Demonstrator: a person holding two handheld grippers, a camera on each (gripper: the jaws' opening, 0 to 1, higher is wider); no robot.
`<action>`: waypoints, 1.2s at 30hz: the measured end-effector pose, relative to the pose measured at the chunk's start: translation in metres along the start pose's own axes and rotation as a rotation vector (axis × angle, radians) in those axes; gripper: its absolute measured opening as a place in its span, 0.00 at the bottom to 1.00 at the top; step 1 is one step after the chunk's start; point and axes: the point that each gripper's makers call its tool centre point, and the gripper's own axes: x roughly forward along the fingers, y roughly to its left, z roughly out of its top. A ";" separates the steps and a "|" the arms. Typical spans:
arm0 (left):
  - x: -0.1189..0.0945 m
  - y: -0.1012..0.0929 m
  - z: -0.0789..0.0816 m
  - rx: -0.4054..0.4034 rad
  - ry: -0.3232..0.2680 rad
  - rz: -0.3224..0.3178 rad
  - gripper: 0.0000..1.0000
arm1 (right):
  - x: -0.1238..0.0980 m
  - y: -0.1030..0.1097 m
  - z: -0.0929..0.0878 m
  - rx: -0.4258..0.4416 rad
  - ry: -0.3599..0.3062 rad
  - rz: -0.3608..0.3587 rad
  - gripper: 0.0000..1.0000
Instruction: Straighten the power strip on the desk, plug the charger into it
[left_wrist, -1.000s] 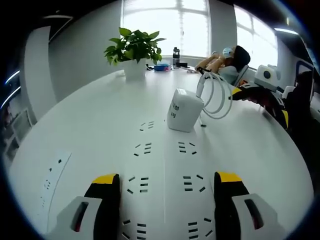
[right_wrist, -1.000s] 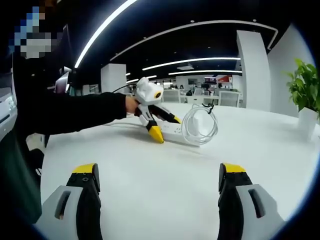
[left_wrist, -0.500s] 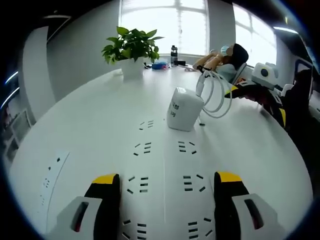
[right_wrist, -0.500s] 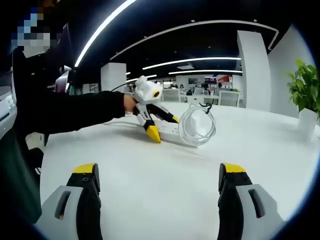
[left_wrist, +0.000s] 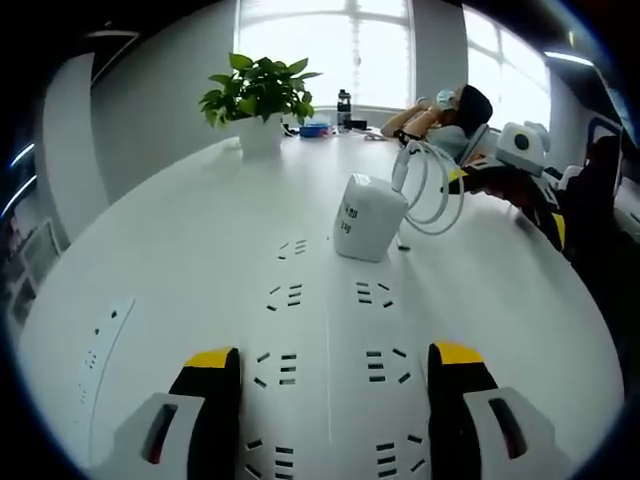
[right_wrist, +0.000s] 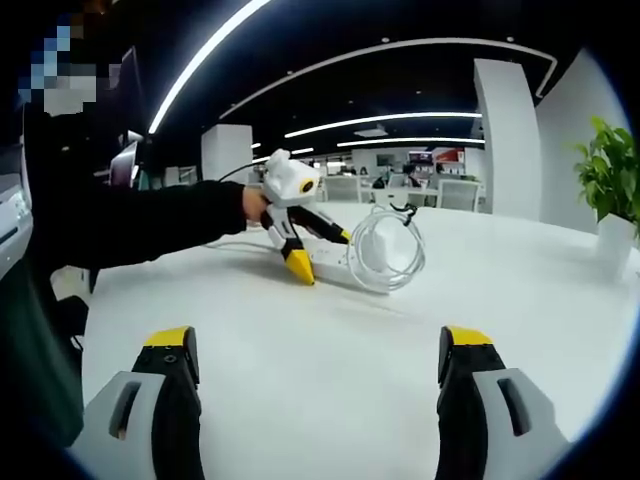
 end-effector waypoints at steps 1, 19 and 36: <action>0.000 -0.001 0.000 0.001 0.001 -0.001 0.78 | 0.000 0.001 0.000 -0.001 0.001 0.001 0.99; -0.007 -0.009 -0.009 -0.001 0.007 -0.005 0.77 | -0.004 0.007 0.003 -0.008 -0.002 -0.001 0.99; -0.014 -0.017 -0.014 -0.003 -0.002 -0.003 0.78 | -0.004 0.014 0.005 -0.013 0.002 0.009 0.99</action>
